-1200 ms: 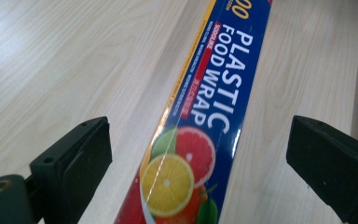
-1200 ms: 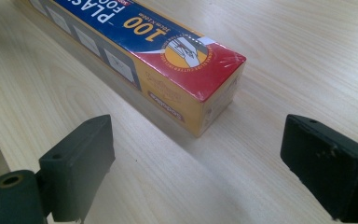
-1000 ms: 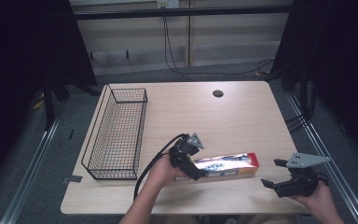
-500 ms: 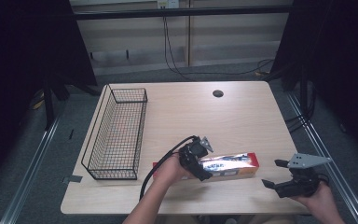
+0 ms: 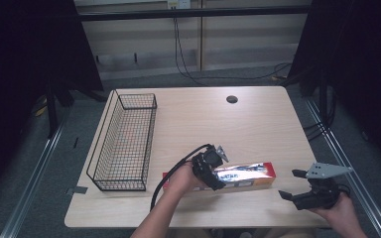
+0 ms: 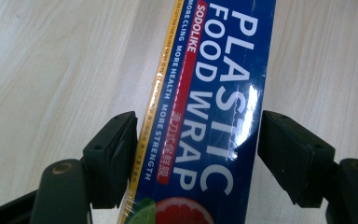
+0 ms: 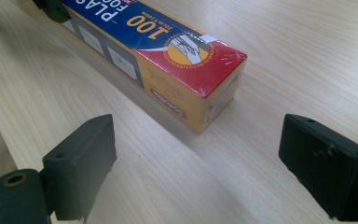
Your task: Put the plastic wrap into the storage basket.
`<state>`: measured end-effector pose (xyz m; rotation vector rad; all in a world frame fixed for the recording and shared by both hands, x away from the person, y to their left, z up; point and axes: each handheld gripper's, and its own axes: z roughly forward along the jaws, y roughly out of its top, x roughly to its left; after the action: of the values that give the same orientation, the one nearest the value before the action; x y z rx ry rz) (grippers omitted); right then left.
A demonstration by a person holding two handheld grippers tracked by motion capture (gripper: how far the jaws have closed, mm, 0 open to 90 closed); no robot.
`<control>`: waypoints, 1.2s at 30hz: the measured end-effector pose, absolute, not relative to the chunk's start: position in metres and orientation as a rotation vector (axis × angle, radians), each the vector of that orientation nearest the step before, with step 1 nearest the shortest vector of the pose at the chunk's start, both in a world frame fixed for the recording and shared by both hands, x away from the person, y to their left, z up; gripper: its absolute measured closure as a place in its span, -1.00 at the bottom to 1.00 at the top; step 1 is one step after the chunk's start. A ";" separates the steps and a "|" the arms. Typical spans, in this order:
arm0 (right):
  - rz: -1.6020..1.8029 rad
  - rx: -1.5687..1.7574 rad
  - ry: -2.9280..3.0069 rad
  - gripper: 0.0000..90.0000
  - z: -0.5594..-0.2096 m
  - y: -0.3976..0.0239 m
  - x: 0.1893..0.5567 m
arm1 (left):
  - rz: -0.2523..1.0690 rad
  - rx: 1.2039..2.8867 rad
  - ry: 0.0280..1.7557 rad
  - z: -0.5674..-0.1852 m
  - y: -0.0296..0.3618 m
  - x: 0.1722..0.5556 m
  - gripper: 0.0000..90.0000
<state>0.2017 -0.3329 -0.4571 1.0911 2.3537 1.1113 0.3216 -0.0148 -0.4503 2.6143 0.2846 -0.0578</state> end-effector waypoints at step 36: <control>1.125 1.093 2.361 -0.74 -0.457 -0.335 0.202 | 0.017 2.646 0.469 -0.434 -0.016 0.330 -0.05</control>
<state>0.2018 -0.3352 -0.4565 1.0928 2.3606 1.1245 0.3296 -0.0163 -0.4336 2.6457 0.4691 0.0169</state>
